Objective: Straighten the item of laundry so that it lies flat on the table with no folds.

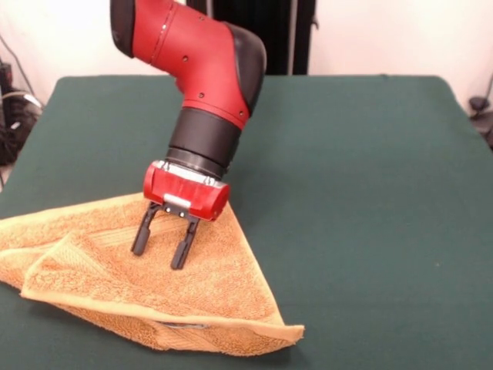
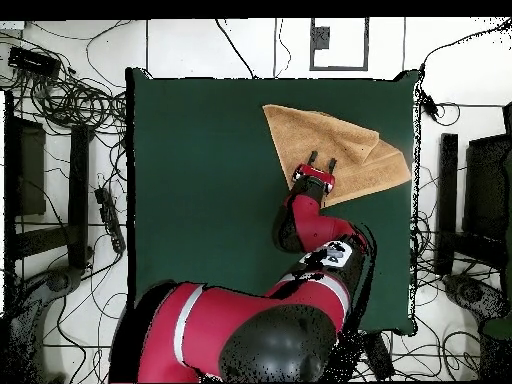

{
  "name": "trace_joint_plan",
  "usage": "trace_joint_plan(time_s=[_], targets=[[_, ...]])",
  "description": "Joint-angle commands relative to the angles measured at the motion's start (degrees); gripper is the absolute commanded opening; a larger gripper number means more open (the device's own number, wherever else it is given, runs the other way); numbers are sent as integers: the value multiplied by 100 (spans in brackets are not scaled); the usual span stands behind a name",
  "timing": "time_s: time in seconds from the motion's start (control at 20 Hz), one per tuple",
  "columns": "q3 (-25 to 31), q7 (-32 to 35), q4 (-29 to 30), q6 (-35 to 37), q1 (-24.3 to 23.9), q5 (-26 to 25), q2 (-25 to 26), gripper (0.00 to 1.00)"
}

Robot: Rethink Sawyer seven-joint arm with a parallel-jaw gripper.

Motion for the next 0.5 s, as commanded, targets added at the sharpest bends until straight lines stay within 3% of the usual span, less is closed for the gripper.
trace_joint_plan(time_s=[0.05, 0.5], targets=[[707, 534, -222, 130, -57, -47, 457, 100], [1280, 333, -833, 1184, -632, -1413, -47, 100]])
